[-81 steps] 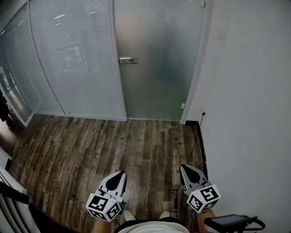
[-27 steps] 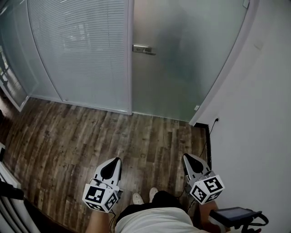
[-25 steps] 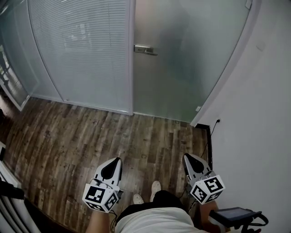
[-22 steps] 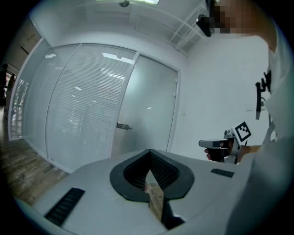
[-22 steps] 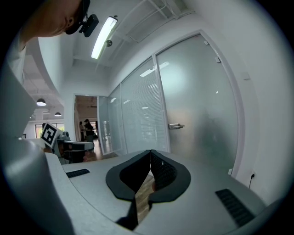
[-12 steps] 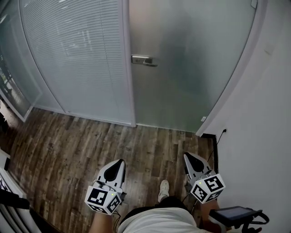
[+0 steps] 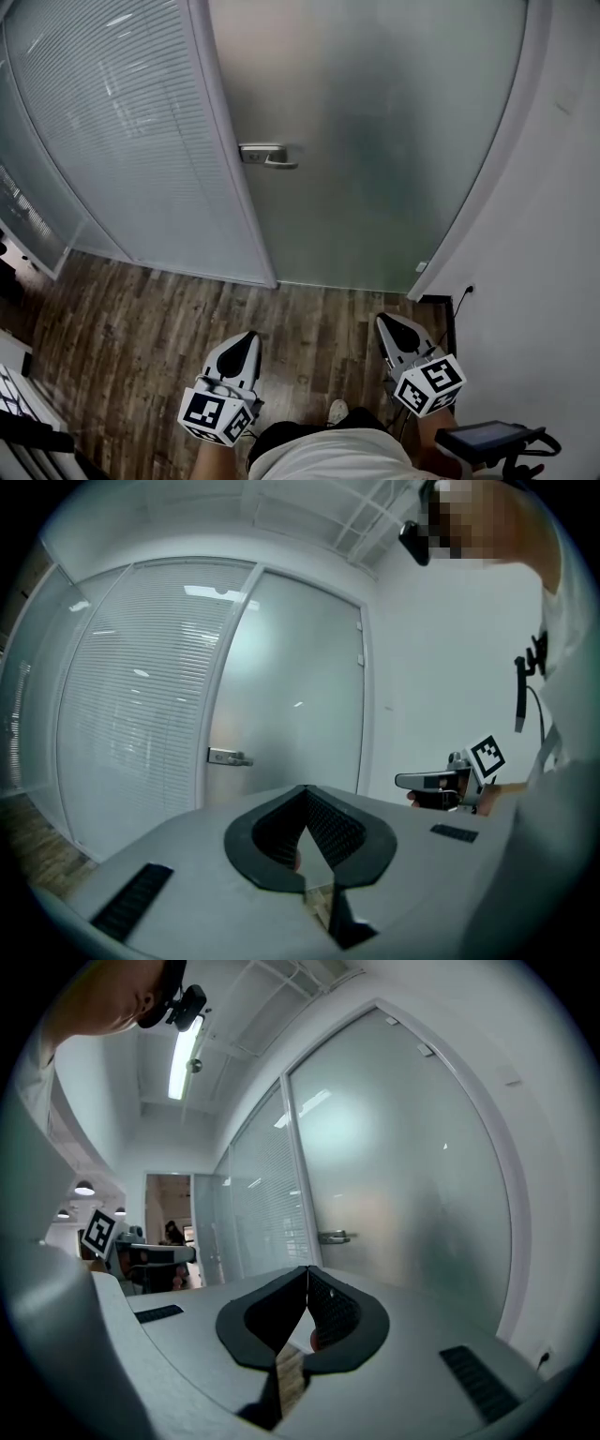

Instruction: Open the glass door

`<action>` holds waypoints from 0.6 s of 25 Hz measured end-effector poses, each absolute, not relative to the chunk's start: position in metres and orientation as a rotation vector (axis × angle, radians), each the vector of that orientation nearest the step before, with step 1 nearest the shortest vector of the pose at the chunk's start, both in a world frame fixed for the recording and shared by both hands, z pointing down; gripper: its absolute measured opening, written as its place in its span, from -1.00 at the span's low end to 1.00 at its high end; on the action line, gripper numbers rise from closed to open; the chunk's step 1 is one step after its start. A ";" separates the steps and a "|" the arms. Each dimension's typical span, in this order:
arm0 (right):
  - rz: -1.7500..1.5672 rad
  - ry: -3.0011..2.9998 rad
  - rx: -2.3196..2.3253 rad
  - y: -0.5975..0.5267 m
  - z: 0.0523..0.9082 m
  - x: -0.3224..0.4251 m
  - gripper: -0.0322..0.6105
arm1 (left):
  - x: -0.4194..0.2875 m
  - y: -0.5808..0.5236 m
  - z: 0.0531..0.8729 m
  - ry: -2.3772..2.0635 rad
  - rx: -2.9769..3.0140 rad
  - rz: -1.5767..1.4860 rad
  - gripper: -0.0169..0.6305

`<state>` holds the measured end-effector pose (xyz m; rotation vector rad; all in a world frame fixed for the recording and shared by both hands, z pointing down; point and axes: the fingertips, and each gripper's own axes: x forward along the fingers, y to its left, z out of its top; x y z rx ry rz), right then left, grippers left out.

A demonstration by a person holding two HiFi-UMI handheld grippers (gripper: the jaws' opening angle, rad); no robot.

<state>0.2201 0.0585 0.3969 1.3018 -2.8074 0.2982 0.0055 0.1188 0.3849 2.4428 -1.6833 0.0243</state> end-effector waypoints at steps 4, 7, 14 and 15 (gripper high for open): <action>0.293 -2.831 1.264 0.020 0.393 0.229 -0.89 | 0.018 0.083 0.379 -1.702 2.447 0.013 -0.97; 0.293 -2.836 1.237 0.004 0.388 0.227 -0.89 | 0.016 0.064 0.374 -1.708 2.430 0.012 -0.97; 0.292 -2.829 1.230 -0.049 0.397 0.210 -0.89 | 0.001 0.011 0.384 -1.694 2.434 -0.013 -0.97; 0.285 -2.828 1.232 -0.057 0.399 0.205 -0.89 | -0.004 0.001 0.386 -1.687 2.439 -0.016 -0.97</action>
